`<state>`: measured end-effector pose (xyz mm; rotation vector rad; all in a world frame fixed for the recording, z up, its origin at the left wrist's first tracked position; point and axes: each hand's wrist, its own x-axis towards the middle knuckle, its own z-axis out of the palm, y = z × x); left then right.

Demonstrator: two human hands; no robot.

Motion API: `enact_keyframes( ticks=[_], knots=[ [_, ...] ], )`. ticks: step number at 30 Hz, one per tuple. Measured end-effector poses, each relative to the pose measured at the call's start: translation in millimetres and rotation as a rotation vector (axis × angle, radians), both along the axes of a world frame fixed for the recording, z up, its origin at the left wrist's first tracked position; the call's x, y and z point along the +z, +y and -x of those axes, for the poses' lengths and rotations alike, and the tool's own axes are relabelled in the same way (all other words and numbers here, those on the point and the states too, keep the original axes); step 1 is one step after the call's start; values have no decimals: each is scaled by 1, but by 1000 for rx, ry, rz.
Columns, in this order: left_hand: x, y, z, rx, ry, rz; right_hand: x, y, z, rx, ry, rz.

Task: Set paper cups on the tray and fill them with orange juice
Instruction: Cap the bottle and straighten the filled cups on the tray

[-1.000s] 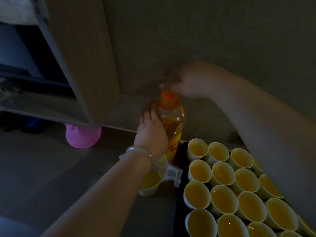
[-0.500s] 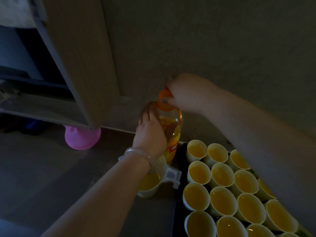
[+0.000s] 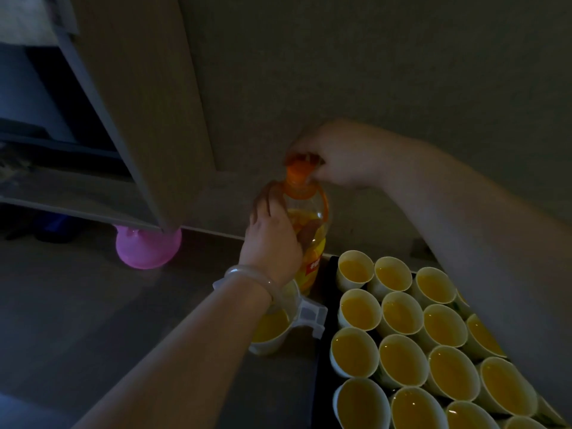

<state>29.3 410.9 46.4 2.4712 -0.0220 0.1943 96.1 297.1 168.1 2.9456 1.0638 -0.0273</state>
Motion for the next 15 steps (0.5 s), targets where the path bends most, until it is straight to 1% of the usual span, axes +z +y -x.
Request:
enact_keyframes(
  ticks=[3,7,10,13,15],
  knots=[
    [2,-1,3,-7,-2,14,-4,5,2,-34,-22,12],
    [5,-2,6,-19,-5,107,-11,10,3,-107,-10,-53],
    [4,-1,6,-22,2,83,-9,9,3,-132,-2,-55],
    [1,0,3,-24,-14,9,-1,1,4,-89,42,-24],
    [1,1,1,-24,10,41,3,-2,7,-57,83,11]
  ],
)
